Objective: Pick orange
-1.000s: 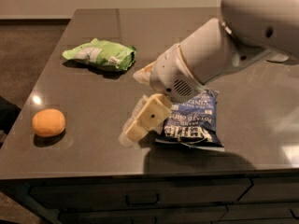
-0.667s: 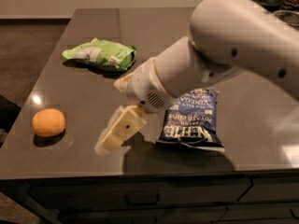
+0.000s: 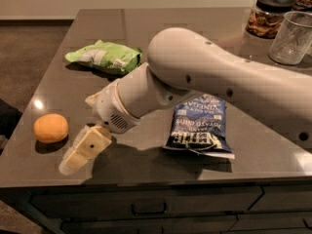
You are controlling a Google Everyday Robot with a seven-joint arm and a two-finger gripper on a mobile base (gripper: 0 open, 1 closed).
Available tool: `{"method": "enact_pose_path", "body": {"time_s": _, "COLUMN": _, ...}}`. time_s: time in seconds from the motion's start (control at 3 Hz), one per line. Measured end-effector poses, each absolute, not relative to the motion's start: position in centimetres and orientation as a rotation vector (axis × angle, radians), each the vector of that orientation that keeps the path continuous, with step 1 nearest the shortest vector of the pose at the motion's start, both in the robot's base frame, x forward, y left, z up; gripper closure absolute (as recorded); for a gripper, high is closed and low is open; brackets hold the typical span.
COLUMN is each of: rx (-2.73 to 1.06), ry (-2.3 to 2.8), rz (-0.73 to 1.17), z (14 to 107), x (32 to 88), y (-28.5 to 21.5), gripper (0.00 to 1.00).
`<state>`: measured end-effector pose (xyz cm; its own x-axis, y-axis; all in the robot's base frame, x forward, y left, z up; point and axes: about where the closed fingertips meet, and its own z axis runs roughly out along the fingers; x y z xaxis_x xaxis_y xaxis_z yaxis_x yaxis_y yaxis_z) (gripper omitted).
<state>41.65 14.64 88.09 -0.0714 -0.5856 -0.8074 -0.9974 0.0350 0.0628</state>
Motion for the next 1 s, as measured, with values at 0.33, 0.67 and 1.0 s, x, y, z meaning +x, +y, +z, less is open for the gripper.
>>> {"method": "enact_pose_path", "body": {"time_s": 0.33, "rx": -1.593, "ry": 1.705, "rz": 0.928, "z": 87.3, "x": 41.4, "y": 18.4, "gripper": 0.0}}
{"method": "enact_pose_path", "body": {"time_s": 0.67, "rx": -1.577, "ry": 1.693, "rz": 0.95, "z": 86.9, "x": 41.2, "y": 20.8, "gripper": 0.0}}
{"method": "enact_pose_path", "body": {"time_s": 1.0, "rx": -1.499, "ry": 1.668, "rz": 0.984, "z": 86.7, "x": 42.1, "y": 23.0, "gripper": 0.0}}
